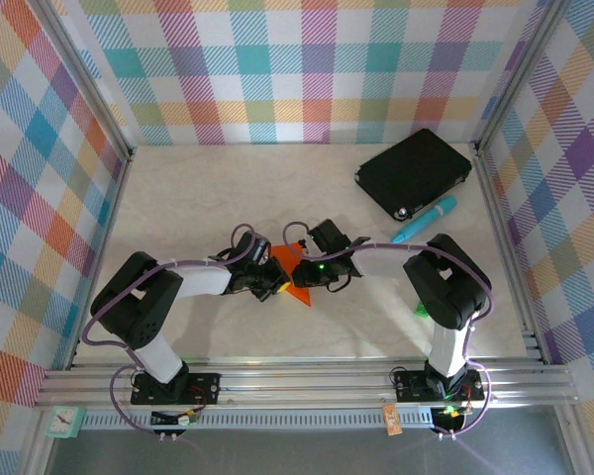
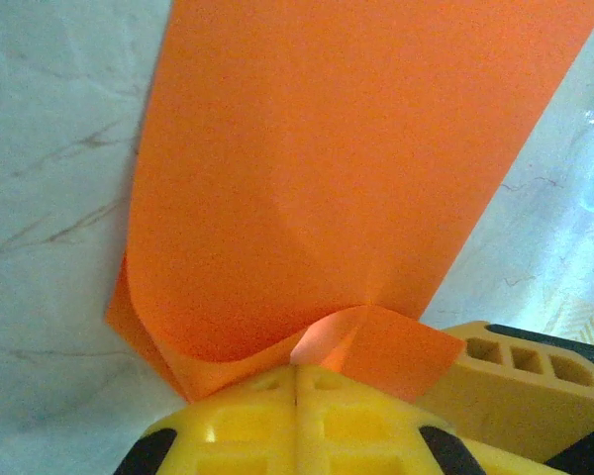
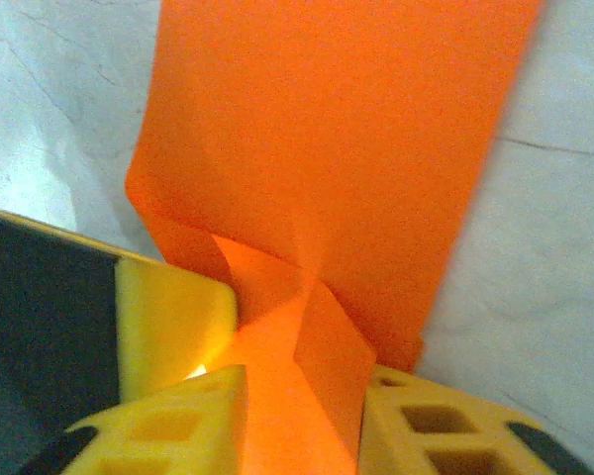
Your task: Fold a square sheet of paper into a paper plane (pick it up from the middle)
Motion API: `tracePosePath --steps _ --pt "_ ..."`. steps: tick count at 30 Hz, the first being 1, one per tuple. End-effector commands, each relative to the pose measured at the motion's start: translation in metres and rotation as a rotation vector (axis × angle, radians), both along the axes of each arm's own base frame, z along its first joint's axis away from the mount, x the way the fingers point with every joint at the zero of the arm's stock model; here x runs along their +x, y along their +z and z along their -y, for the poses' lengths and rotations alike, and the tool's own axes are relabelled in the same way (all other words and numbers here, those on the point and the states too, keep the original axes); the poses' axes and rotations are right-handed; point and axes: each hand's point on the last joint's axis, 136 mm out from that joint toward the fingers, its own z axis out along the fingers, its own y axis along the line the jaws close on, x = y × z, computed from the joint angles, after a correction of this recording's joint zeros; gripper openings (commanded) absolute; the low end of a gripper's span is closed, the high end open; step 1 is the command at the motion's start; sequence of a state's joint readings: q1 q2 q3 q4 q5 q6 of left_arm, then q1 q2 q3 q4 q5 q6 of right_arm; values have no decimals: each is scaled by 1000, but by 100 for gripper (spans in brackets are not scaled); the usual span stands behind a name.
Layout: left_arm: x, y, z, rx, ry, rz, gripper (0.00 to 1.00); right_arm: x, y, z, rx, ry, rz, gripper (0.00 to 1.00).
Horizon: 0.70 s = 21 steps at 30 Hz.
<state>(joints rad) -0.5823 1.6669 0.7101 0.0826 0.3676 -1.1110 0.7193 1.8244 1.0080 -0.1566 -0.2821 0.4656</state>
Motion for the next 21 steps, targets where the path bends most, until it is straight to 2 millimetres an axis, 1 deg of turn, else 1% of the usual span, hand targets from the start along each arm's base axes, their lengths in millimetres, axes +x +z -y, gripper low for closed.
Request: tracePosePath --steps 1,4,6,12,17,21 --pt "-14 -28 -18 112 30 -77 0 5 18 21 -30 -75 -8 38" --pt "-14 -28 -19 115 30 -78 0 5 22 30 -24 -92 8 40" --pt "-14 -28 -19 116 29 -77 0 1 22 30 -6 -69 16 38" --pt "-14 -27 -19 119 25 -74 0 -23 31 6 160 63 -41 23" --pt "-14 -29 -20 120 25 -75 0 -33 30 -3 184 113 -62 15" --pt "-14 -28 -19 119 27 -74 0 -40 28 -11 180 150 -67 13"
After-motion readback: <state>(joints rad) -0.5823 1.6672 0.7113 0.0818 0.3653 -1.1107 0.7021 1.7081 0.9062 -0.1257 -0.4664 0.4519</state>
